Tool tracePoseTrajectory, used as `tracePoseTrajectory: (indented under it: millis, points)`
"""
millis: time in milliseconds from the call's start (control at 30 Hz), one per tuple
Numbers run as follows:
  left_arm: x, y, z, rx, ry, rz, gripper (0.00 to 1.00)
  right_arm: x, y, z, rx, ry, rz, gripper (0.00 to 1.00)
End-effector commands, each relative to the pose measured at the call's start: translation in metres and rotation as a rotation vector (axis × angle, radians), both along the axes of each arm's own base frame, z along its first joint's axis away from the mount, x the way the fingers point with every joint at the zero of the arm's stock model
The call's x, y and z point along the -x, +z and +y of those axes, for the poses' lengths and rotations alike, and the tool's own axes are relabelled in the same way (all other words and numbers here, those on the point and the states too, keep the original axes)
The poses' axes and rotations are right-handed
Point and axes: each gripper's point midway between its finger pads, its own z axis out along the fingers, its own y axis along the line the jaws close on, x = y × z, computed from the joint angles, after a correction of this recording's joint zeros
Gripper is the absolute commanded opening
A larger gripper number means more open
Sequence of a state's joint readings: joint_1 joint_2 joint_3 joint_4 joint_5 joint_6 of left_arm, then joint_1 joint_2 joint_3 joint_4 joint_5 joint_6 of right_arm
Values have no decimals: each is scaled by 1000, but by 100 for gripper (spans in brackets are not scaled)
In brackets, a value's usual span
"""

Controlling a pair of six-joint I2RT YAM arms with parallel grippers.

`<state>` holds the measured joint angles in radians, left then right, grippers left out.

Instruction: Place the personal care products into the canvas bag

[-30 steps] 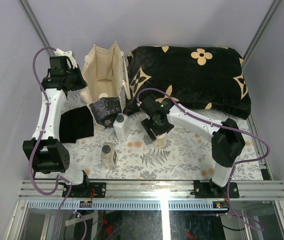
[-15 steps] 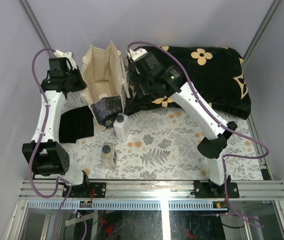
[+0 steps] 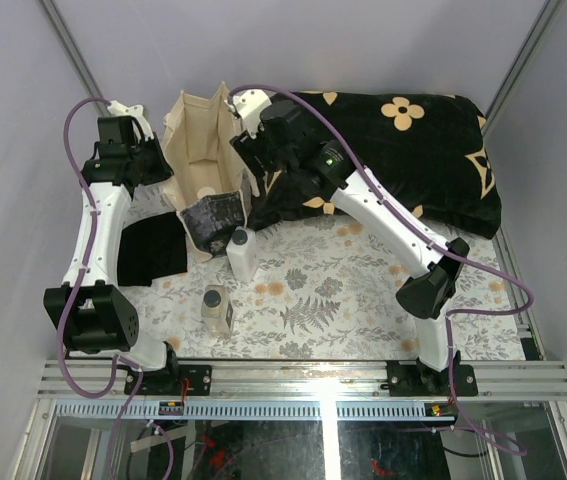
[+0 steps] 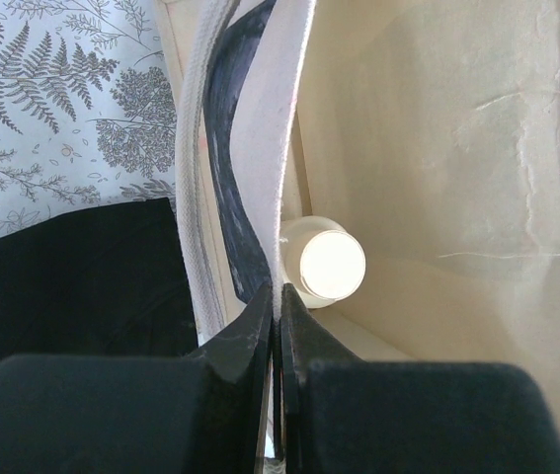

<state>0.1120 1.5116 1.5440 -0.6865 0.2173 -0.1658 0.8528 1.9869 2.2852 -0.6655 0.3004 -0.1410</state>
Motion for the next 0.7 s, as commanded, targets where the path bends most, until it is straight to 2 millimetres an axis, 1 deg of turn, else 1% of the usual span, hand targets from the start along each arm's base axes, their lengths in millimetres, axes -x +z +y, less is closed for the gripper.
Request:
tracePoseTrajectory:
  millis: [0,133,200,233,333,400,500,667]
  points:
    - [4,12,-3,3,-7,-49,0,8,169,19,-343,103,-421,0]
    - [5,8,-3,9,-7,-43,0,11,183,30,-367,150,-476,0]
    - [5,7,-3,9,-8,-39,0,15,184,41,-398,206,-476,0]
    - [4,5,-4,9,-9,-36,0,15,181,49,-411,233,-467,0]
    - [4,4,-6,21,-17,-35,0,12,158,73,-426,291,-404,0]
    - [5,5,-8,34,-24,-39,0,7,138,86,-425,306,-360,0]
    - [9,8,-13,49,-44,-56,0,-5,104,107,-419,313,-301,0]
    - [16,8,-18,60,-63,-59,0,-26,64,137,-432,312,-251,0]
